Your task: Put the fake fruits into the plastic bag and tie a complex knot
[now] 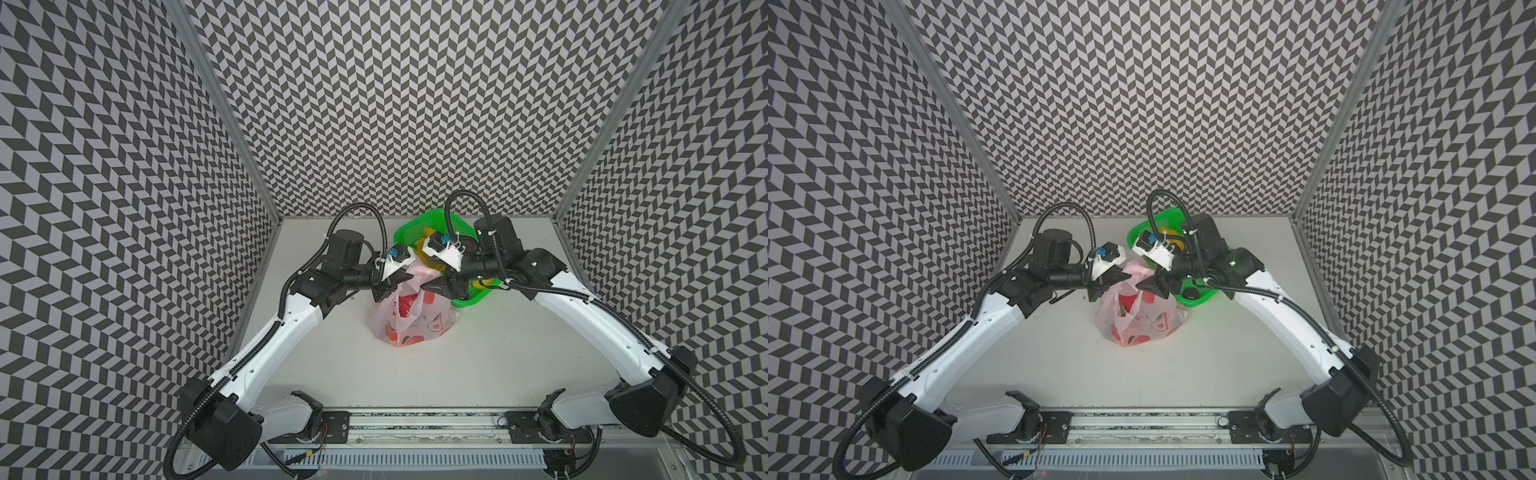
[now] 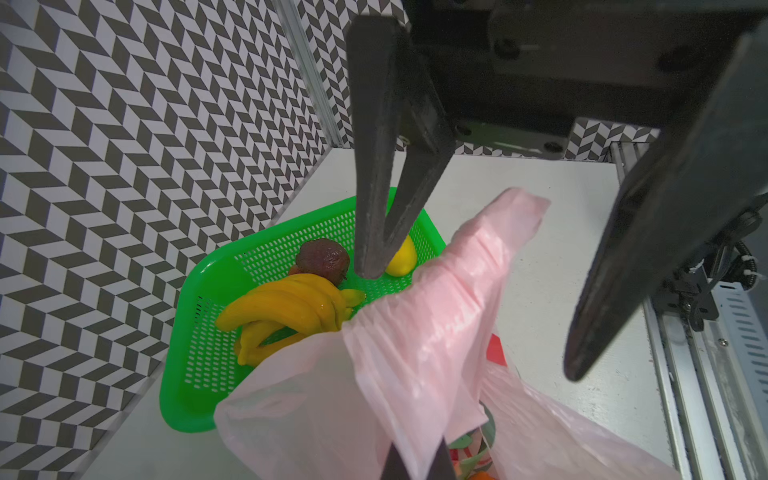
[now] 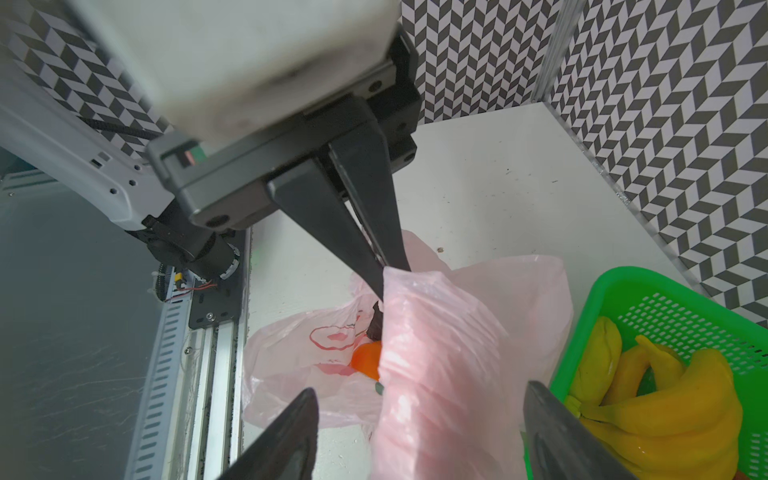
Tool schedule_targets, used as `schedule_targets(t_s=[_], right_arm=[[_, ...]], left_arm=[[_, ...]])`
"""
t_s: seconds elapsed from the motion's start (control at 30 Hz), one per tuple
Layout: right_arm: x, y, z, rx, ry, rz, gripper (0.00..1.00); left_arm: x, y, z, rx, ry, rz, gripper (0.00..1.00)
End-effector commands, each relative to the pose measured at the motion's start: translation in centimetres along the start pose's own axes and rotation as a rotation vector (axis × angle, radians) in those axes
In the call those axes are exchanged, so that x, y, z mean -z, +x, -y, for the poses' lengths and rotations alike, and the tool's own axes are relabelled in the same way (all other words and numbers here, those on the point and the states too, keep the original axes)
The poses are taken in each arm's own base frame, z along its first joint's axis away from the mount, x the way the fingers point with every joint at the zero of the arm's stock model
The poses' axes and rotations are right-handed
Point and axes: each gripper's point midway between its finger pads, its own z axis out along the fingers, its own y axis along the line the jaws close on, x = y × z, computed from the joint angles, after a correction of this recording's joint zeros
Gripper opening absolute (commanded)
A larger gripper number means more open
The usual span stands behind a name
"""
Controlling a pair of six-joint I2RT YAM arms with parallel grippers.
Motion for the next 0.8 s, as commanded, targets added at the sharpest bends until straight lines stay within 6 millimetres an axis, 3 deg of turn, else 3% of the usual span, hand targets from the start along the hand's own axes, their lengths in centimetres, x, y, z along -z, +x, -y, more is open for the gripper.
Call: schedule_targets(t_s=[0.0, 0.37, 0.67, 0.77], right_arm=[[-0.3, -1.1, 0.3, 0.024, 0.02, 0.01, 0.68], [-2.3, -1.4, 0.0, 0.013, 0.016, 0.003, 0.37], [-2.6, -0.9, -0.1, -0.009, 0.021, 0.01, 0.0], [-2.2, -1.0, -0.1, -0.002, 0.039, 0.025, 0.0]], left_arm=[[0.4, -0.6, 0.0, -0.063, -0.021, 0.019, 0.0], [0.6, -1.2, -0.1, -0.067, -0.032, 0.037, 0.0], [1.1, -1.8, -0.3, -0.055, -0.064, 0.058, 0.0], [1.4, -1.9, -0.6, -0.02, -0.08, 0.061, 0.17]])
